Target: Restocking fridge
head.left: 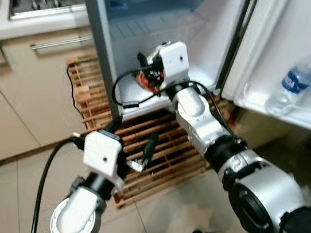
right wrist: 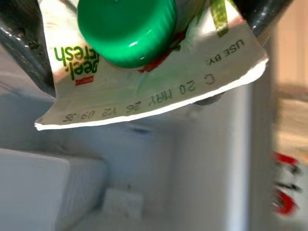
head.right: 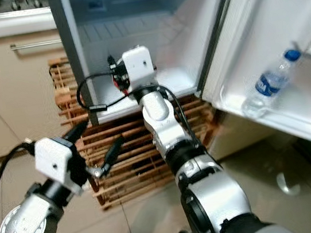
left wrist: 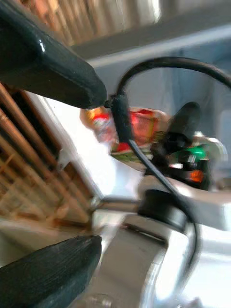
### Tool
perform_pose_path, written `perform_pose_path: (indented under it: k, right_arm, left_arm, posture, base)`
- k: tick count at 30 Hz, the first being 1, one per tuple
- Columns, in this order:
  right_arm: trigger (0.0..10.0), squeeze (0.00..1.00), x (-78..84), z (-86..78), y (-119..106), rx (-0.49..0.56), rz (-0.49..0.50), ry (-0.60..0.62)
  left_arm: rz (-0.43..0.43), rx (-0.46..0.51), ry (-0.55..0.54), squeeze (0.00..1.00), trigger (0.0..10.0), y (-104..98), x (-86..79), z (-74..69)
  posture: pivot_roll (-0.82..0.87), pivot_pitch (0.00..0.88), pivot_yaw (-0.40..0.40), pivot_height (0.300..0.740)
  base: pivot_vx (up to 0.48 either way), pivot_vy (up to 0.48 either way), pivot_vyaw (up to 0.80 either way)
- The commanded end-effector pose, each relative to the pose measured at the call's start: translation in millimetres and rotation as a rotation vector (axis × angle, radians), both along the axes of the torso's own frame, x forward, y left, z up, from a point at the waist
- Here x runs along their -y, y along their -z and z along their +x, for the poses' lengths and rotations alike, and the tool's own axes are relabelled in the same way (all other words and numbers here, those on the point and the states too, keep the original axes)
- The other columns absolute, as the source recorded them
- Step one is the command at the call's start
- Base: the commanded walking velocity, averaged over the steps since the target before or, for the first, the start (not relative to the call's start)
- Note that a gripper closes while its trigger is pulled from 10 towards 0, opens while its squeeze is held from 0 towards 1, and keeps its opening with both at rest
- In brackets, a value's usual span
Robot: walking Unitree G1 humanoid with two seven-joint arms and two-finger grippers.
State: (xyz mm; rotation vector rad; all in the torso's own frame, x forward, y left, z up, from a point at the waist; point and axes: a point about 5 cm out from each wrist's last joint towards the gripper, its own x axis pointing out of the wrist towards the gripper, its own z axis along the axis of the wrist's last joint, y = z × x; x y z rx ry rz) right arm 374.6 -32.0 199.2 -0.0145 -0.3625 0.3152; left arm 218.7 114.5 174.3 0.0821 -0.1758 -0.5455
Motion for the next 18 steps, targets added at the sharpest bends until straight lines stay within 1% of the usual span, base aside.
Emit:
perform_pose_path:
  k: [1, 3, 4, 5, 8, 10, 18]
  right_arm:
    - [10.0, 0.00, -2.3, -1.1, -5, 0.026, 0.009, -0.009]
    - [10.0, 0.00, -3.7, -0.3, -7, 0.026, 0.014, -0.005]
    - [10.0, 0.00, -2.7, 2.1, -7, 0.009, 0.025, 0.012]
    - [10.0, 0.00, -2.7, 2.1, -7, 0.009, 0.025, 0.012]
    - [10.0, 0.00, 0.9, 6.5, -10, -0.012, 0.041, 0.043]
    - [10.0, 0.00, 4.4, 8.4, -12, -0.009, 0.050, 0.059]
    - [10.0, 0.00, 6.4, 10.2, -15, 0.001, 0.040, 0.068]
  left_arm:
    - [0.010, -0.021, 0.011, 0.00, 10.0, 4, 5.6, 1.6]
    - [0.020, -0.008, 0.005, 0.00, 10.0, 4, 8.0, 6.7]
    - [0.022, 0.002, 0.024, 0.00, 10.0, 2, 11.1, 10.1]
    - [0.022, 0.002, 0.024, 0.00, 10.0, 2, 11.1, 10.1]
    - [0.022, 0.005, 0.037, 0.00, 10.0, 1, 10.6, 17.5]
    - [0.017, 0.008, 0.021, 0.00, 10.0, 0, 8.3, 22.8]
    - [0.017, 0.034, 0.025, 0.00, 10.0, -2, 10.6, 28.2]
  posture:
    - [0.16, 0.046, -0.061, 0.740]
    - [0.16, 0.023, -0.050, 0.740]
    - [0.16, 0.015, -0.047, 0.740]
    - [0.16, 0.015, -0.047, 0.740]
    - [0.15, 0.000, -0.045, 0.740]
    - [0.15, 0.000, -0.047, 0.740]
    - [0.16, 0.000, -0.052, 0.740]
  base:
    - [0.000, 0.000, 0.00]
    - [0.000, 0.000, 0.00]
    - [0.000, 0.000, 0.00]
    - [0.000, 0.000, 0.00]
    - [0.000, 0.000, 0.00]
    - [0.304, 0.000, 0.00]
    - [0.462, 0.000, 0.00]
